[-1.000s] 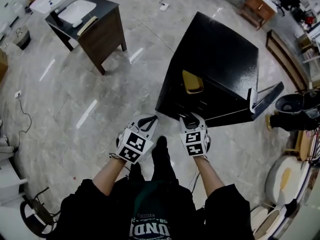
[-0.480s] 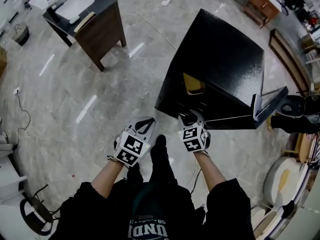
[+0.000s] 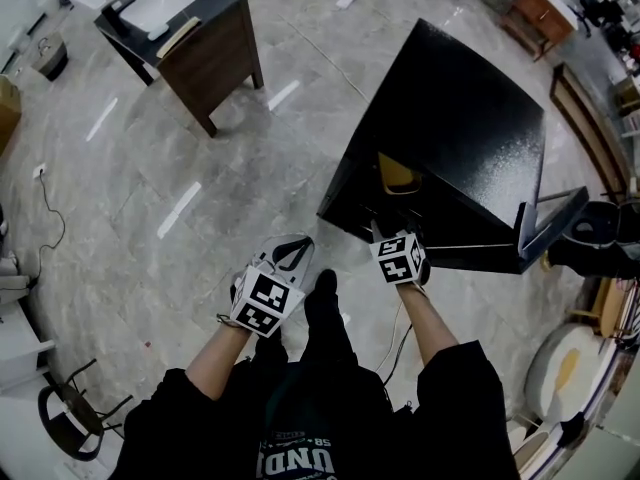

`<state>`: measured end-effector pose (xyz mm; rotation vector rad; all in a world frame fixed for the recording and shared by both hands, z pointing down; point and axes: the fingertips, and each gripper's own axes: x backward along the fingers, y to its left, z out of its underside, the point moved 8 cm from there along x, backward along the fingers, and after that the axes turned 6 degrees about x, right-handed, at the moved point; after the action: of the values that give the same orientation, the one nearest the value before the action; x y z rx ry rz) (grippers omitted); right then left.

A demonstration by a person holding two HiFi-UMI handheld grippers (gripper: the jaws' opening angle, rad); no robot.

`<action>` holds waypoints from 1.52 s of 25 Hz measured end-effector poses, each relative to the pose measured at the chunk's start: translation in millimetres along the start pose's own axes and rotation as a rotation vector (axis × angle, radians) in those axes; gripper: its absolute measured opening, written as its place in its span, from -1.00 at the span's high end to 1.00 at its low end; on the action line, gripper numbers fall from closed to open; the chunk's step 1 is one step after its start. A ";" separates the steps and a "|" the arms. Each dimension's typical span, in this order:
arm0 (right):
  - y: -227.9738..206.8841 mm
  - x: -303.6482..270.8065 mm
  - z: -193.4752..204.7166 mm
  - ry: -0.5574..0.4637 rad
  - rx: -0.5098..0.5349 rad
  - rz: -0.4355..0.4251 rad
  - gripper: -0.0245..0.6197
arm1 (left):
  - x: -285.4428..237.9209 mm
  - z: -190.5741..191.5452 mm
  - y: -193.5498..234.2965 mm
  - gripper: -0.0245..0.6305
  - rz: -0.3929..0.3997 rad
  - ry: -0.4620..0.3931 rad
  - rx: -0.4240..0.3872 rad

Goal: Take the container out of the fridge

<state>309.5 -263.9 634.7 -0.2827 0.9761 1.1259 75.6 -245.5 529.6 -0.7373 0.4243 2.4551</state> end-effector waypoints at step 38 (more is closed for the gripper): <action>-48.1 -124.3 11.7 0.265 0.243 -0.033 0.75 | 6.7 34.5 55.8 0.88 -0.170 0.057 0.140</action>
<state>345.7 -355.9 724.8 -0.2534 1.3263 0.9428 24.5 -272.9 561.1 -0.7535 0.5266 2.2261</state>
